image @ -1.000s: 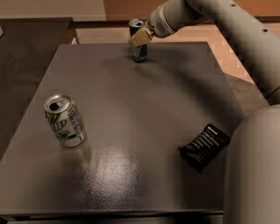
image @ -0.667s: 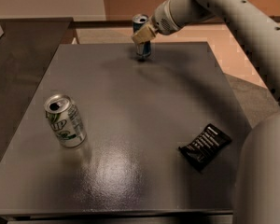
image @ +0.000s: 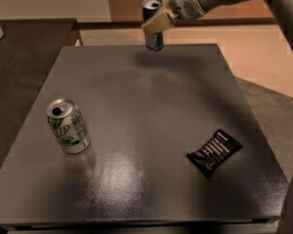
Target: Pick redbull can
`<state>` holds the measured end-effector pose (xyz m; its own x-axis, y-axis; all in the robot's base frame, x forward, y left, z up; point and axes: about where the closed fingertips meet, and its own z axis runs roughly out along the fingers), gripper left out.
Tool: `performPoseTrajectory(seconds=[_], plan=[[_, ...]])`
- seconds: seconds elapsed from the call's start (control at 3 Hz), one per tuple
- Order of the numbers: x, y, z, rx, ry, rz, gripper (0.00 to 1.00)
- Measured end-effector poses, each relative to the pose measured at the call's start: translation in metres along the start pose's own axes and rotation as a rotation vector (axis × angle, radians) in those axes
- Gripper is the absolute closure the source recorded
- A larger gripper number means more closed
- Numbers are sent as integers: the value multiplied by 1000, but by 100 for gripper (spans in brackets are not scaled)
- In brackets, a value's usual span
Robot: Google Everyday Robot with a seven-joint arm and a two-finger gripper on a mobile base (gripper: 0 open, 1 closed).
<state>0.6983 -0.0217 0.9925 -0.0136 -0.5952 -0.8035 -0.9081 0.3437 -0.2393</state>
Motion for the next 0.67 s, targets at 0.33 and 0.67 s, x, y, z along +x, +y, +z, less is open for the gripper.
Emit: performPoseTrajectory(seconds=[0.33, 0.67], plan=[[-20, 19, -28, -39, -14, -65, 100], [-37, 34, -52, -74, -30, -118, 100]])
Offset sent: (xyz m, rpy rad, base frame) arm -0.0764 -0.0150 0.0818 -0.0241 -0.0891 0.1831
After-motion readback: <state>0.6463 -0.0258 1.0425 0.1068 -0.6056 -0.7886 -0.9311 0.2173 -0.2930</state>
